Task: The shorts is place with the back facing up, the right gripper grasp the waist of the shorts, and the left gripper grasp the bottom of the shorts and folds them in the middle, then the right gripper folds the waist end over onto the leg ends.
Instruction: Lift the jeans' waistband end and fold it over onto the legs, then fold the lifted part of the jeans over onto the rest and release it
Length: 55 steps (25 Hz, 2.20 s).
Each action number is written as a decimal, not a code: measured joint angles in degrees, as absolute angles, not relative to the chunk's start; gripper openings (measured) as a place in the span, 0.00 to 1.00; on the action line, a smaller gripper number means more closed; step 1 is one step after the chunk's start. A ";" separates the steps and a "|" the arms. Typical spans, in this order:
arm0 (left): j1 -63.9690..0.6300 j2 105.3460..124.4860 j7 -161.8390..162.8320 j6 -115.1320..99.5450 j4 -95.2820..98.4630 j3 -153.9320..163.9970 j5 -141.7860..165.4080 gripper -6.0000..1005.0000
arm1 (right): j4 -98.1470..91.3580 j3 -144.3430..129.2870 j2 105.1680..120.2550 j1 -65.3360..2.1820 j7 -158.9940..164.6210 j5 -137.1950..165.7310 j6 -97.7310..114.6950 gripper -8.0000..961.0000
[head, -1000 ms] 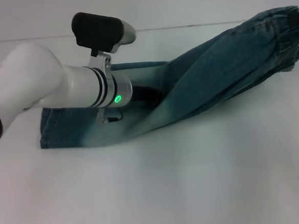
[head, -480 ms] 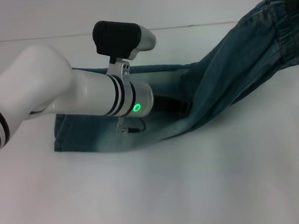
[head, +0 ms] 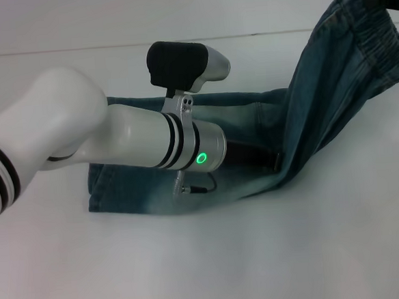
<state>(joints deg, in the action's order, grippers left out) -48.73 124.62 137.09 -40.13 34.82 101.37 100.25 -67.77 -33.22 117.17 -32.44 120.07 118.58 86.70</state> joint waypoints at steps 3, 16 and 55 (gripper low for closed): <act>-47.62 124.63 136.90 -39.98 36.29 100.53 100.04 0.06 | -67.77 -33.34 117.14 -33.41 120.08 119.38 86.61 0.05; -44.24 124.00 124.58 -37.69 39.06 81.14 100.70 0.29 | -66.91 -36.97 117.90 -37.69 121.18 122.73 82.96 0.05; -40.28 124.01 111.01 3.36 44.08 73.60 100.81 0.87 | -39.03 -78.20 120.52 -62.44 127.43 112.48 56.16 0.05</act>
